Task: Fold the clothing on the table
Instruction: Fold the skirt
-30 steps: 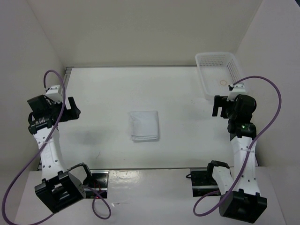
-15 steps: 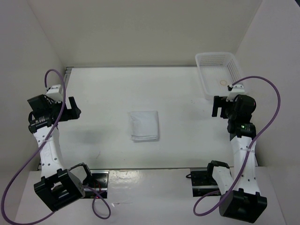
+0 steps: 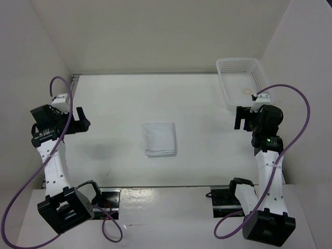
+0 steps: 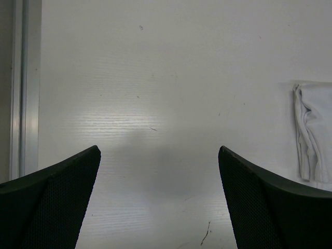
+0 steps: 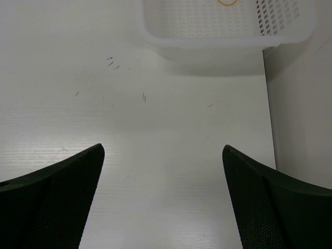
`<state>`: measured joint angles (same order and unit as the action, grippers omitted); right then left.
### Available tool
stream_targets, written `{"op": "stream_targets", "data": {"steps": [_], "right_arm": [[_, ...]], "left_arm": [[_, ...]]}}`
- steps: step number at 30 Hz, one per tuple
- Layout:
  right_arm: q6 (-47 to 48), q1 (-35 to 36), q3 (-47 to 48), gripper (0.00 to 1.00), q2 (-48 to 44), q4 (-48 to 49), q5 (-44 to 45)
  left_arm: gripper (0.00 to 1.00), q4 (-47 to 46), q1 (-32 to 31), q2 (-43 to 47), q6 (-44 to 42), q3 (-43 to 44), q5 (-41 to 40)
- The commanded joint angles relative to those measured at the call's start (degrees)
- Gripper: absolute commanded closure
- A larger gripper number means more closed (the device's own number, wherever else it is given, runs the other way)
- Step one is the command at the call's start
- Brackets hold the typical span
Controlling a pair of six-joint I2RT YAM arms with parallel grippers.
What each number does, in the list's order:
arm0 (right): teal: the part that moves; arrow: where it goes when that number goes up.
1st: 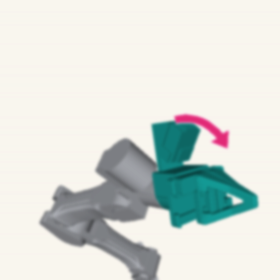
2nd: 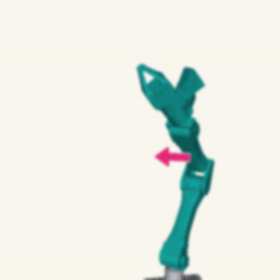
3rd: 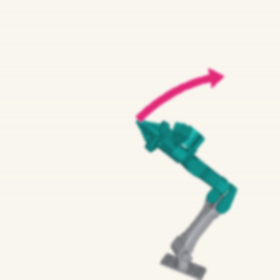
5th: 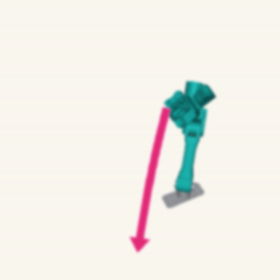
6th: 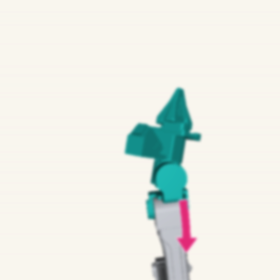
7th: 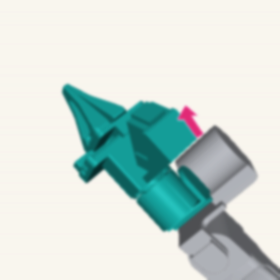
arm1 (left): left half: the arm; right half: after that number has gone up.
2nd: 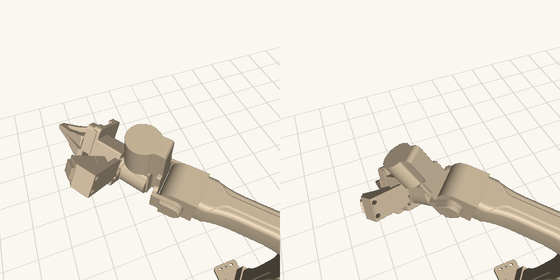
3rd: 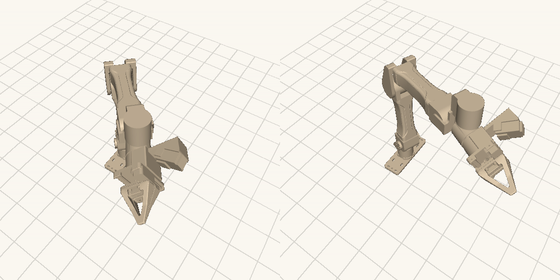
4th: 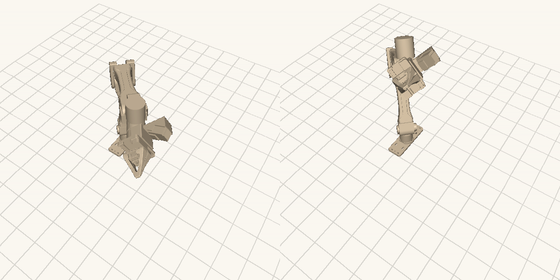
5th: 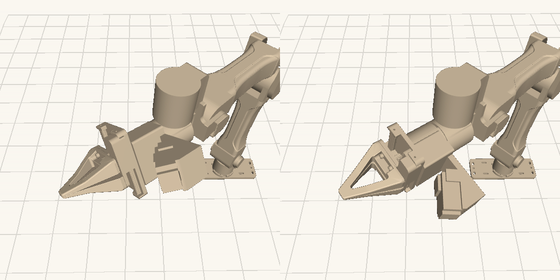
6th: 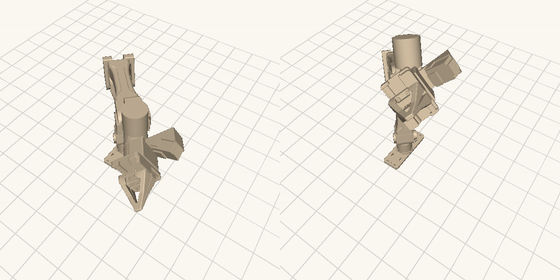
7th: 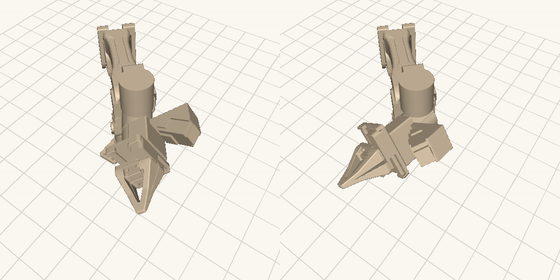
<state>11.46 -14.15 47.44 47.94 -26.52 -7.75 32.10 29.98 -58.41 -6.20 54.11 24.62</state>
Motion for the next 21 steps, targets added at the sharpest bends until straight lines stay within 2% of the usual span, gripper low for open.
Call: {"op": "stream_targets", "data": {"steps": [1,21], "right_arm": [[0.4,-0.3,-0.2,0.02,-0.1,3.5,-0.2],[0.4,-0.3,-0.2,0.02,0.4,3.0,-0.6]], "left_arm": [[0.00,-1.6,0.4,0.1,-1.6,0.0,1.8],[0.00,-1.6,0.4,0.6,-1.6,0.0,2.4]]}}
